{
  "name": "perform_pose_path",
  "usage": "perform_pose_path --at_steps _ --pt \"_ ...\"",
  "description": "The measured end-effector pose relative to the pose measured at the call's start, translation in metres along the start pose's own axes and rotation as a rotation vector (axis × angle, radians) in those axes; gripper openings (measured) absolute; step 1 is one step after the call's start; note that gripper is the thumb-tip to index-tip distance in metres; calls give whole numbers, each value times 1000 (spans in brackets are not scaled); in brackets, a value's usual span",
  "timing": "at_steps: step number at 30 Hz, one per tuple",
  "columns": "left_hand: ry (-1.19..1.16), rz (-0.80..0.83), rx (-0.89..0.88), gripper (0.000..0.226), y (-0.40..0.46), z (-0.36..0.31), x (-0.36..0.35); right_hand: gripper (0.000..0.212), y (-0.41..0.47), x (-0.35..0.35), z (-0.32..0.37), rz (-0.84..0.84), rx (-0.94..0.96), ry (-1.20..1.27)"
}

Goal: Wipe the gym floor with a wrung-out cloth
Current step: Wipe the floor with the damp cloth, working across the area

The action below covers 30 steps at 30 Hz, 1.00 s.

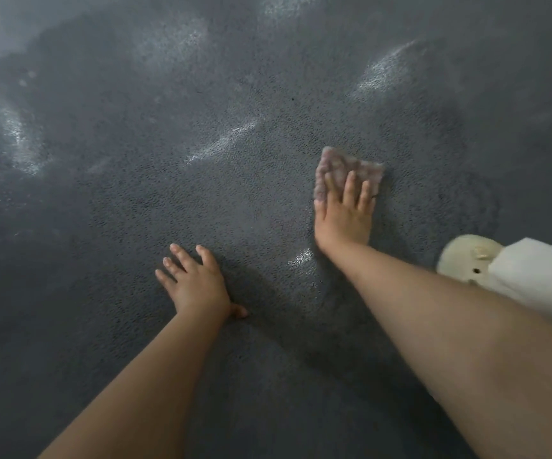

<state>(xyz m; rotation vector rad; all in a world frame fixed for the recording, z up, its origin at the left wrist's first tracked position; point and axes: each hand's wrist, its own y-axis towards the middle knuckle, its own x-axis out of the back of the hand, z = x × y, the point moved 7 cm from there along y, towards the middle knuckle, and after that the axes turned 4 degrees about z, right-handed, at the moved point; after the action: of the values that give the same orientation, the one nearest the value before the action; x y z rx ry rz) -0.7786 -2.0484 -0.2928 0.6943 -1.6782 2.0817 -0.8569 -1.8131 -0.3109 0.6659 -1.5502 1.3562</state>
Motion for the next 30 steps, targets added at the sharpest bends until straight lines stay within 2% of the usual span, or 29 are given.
perform_pose_path --at_steps 5,12,15,21,24,27,30 --pt "-42 -12 28 134 0 -3 -1 55 -77 -42 78 6 321 -5" --pt "-64 -19 27 133 3 0 -2 56 -37 -23 75 -19 385 -50" --pt "-54 -17 24 133 2 0 -2 56 -7 -8 53 -19 336 -80" --pt "-68 -54 25 134 -2 2 -3 56 21 14 -65 -17 -41 -19" --pt "-51 -101 6 133 -7 1 -4 53 0 5 -75 -17 -59 23" --pt "-4 -156 -37 127 -15 -8 -1 52 -41 -19 -44 13 49 38" --pt "-40 -193 -66 110 -24 -20 -1 57 -98 -50 0 28 301 -26"
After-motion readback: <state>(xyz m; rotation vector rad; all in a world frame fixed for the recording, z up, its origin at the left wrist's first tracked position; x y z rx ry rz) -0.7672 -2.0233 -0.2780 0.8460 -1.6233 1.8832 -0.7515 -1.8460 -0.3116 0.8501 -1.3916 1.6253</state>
